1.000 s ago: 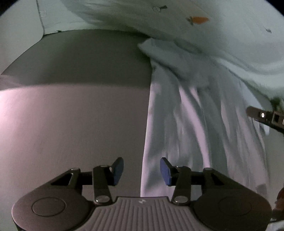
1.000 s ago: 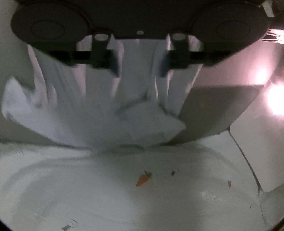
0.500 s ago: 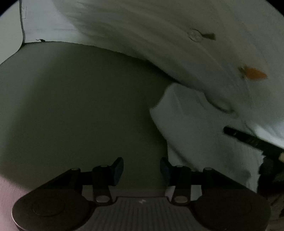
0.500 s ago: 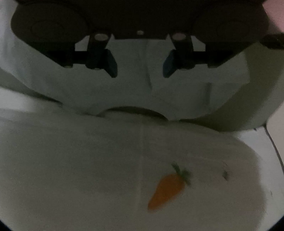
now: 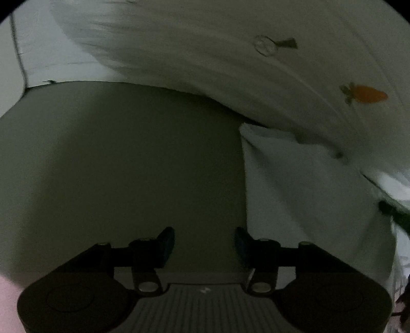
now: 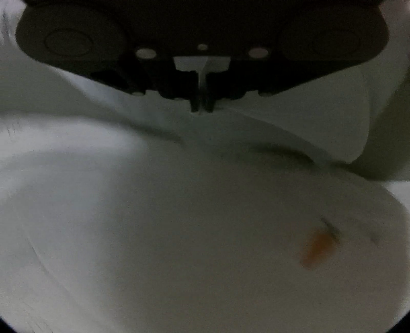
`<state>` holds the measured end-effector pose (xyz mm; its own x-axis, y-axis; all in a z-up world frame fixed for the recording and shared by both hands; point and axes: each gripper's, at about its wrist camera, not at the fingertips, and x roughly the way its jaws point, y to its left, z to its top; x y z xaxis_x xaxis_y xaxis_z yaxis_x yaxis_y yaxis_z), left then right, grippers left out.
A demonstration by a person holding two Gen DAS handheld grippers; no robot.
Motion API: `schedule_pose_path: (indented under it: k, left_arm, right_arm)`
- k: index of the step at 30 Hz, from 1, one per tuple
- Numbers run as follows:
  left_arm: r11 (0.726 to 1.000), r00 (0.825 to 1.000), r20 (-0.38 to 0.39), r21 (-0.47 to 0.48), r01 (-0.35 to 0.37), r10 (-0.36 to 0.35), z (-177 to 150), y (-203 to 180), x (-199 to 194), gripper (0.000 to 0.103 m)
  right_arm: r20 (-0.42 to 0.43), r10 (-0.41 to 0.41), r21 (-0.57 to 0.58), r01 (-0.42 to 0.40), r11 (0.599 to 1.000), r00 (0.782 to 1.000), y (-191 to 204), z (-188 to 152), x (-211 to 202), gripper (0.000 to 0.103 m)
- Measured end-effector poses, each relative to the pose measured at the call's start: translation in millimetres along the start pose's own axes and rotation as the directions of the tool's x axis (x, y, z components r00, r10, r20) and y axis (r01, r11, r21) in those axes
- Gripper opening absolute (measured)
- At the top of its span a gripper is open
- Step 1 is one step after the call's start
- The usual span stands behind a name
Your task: Fold clothes
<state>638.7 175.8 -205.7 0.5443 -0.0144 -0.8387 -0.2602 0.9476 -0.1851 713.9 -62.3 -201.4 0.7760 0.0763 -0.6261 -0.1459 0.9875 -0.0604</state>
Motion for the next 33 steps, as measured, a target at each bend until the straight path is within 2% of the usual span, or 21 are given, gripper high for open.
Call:
schedule_pose_path:
  k: [3,5,6,8,11,12,16,19,22,25,30,33]
  left_arm:
    - [1.0,1.0,-0.006,0.026,0.015,-0.015,5.1,-16.7,12.1,0.055]
    - [0.998,1.0,0.001,0.054,0.027,-0.028,11.9,-29.9,20.9,0.058]
    - [0.997,1.0,0.008,0.069,0.03,-0.031,15.8,-36.0,25.5,0.059]
    - [0.994,0.999,0.029,0.106,0.028,-0.031,22.6,-49.9,35.7,0.065]
    - [0.983,0.998,0.048,0.18,-0.038,0.03,25.1,-70.1,52.5,0.067]
    - [0.977,0.997,0.055,0.205,-0.061,0.051,25.9,-75.8,56.7,0.067]
    - [0.979,0.999,0.044,0.202,-0.03,0.021,27.1,-75.7,43.3,0.067]
    - [0.98,0.999,0.052,0.2,-0.02,0.01,17.5,-69.4,18.1,0.07]
    - [0.982,1.0,0.013,0.189,0.012,-0.015,-6.1,-65.3,-9.2,0.077]
    - [0.985,0.997,-0.048,0.16,0.067,-0.06,-40.7,-62.4,-38.2,0.078]
    - [0.98,0.99,-0.118,0.177,0.096,-0.076,-115.4,-71.0,-85.5,0.081]
    - [0.97,0.979,-0.176,0.199,0.14,-0.105,-158.7,-77.4,-107.5,0.081]
  right_arm:
    - [-0.047,0.009,0.07,-0.006,0.998,0.999,-15.3,-18.5,3.1,0.008]
    - [-0.055,-0.004,0.089,0.009,0.996,0.998,-16.9,-20.4,2.7,0.018]
    - [-0.047,-0.012,0.1,0.016,0.995,0.999,-16.9,-19.8,1.4,0.027]
    - [-0.035,-0.02,0.117,0.024,0.993,0.999,-15.7,-20.2,0.7,0.031]
    - [-0.068,-0.033,0.122,0.041,0.992,0.997,-19.9,-19.1,13.9,0.034]
    - [-0.083,-0.032,0.127,0.042,0.991,0.996,-20.2,-15.1,17.4,0.038]
    - [-0.081,-0.009,0.174,0.023,0.985,0.997,-35.4,-15.7,-10.7,0.058]
    - [-0.128,-0.011,0.153,0.031,0.988,0.992,-44.1,-33.8,-40.9,0.068]
    - [-0.203,0.005,0.152,0.027,0.988,0.979,-51.1,-63.1,-70.5,0.081]
    - [-0.273,0.052,0.16,-0.008,0.987,0.961,-51.1,-94.8,-111.0,0.085]
    - [-0.295,0.08,0.158,-0.034,0.987,0.952,-41.2,-138.0,-176.8,0.095]
    - [-0.303,0.058,0.167,-0.007,0.986,0.951,-38.9,-159.2,-203.6,0.096]
